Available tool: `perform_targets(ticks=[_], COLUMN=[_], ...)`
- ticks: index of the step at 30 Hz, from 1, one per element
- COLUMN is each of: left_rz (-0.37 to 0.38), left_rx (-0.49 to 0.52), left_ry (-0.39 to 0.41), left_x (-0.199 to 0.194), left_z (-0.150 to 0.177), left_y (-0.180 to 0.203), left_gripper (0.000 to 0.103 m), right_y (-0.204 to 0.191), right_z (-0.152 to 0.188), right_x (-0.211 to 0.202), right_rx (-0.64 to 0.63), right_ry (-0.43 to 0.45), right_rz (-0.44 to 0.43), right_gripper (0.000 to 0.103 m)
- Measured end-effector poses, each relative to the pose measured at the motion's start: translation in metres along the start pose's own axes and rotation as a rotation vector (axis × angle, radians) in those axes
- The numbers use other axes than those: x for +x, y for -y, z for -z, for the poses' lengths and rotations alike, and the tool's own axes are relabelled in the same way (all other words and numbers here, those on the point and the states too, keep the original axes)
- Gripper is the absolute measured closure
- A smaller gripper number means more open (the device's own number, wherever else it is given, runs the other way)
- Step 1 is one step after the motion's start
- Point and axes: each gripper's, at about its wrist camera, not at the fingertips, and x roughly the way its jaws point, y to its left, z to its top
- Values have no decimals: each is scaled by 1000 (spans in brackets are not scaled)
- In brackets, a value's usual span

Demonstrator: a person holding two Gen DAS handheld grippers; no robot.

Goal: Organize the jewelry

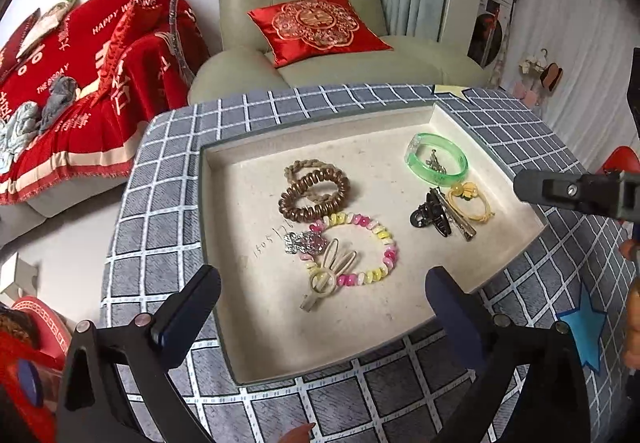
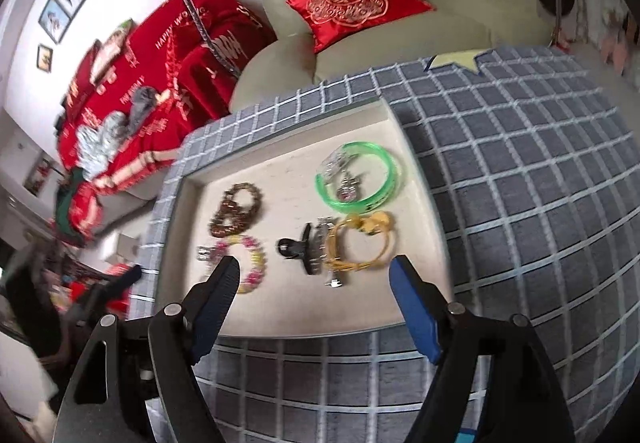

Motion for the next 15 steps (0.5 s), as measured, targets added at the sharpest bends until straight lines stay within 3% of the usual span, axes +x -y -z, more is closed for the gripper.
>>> perform_targets(ticks=[4, 5, 6, 9, 15], left_rz=[-39, -44, -53, -83, -139], left_rx=[-19, -26, -33, -46, -111], left_ry=[24, 30, 38, 62, 106], left_x=[-10, -13, -17, -25, -43], left_z=[4, 6, 9, 17, 34], left_y=[0, 0, 1, 2, 2], left_gripper=[0, 0, 0, 0, 0], right_y=[-8, -10, -12, -17, -25], right_z=[10, 12, 17, 27, 47], right_x=[-12, -16, -20, -29, -39], right_rx=[-79, -94, -108, -149, -207], right_ry=[67, 89, 118, 174, 189], right_rz=[76, 85, 91, 119, 161], right_gripper=[14, 3, 0, 0, 0])
